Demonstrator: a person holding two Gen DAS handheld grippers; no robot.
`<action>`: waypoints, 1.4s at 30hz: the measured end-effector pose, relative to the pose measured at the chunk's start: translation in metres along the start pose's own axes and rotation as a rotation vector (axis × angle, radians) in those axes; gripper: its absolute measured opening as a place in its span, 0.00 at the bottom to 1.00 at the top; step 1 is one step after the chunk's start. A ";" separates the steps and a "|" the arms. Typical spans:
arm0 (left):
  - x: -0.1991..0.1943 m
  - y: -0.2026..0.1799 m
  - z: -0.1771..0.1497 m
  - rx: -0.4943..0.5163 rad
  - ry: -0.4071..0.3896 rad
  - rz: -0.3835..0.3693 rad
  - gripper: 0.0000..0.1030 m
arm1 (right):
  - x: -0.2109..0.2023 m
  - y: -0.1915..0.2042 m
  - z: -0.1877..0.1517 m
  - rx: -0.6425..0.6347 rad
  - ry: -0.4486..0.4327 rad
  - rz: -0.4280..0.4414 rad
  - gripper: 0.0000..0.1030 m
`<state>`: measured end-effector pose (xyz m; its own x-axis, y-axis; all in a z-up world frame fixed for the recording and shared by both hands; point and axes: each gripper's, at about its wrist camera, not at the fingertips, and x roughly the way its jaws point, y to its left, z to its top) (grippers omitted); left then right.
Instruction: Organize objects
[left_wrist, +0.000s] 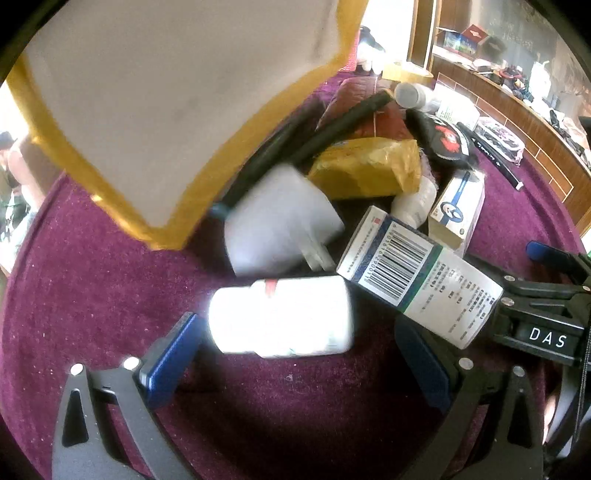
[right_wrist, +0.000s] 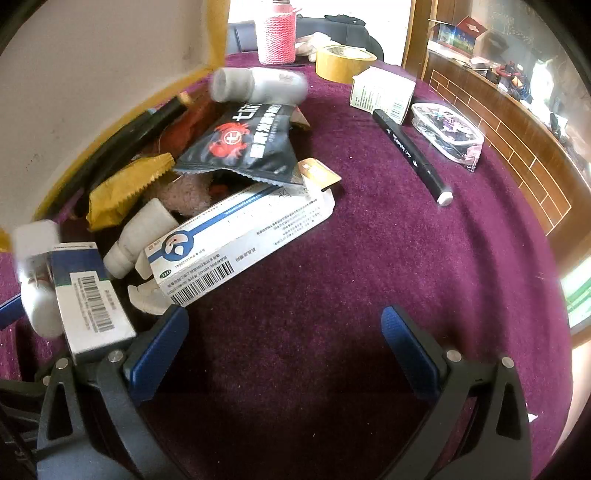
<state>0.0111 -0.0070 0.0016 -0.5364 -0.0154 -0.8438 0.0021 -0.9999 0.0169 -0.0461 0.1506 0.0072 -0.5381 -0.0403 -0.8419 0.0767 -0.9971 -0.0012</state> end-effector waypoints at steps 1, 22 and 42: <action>0.000 0.000 0.000 0.000 0.000 0.000 0.99 | 0.000 0.000 0.000 0.000 0.000 0.000 1.00; 0.002 -0.003 0.003 0.000 0.002 0.000 0.99 | -0.002 0.001 -0.002 0.000 0.000 0.000 1.00; 0.003 -0.004 0.004 0.004 0.005 -0.013 0.98 | -0.003 0.000 -0.002 0.003 -0.003 0.001 1.00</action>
<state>0.0060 -0.0031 0.0016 -0.5324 -0.0021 -0.8465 -0.0085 -0.9999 0.0079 -0.0428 0.1509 0.0089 -0.5402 -0.0418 -0.8405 0.0750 -0.9972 0.0014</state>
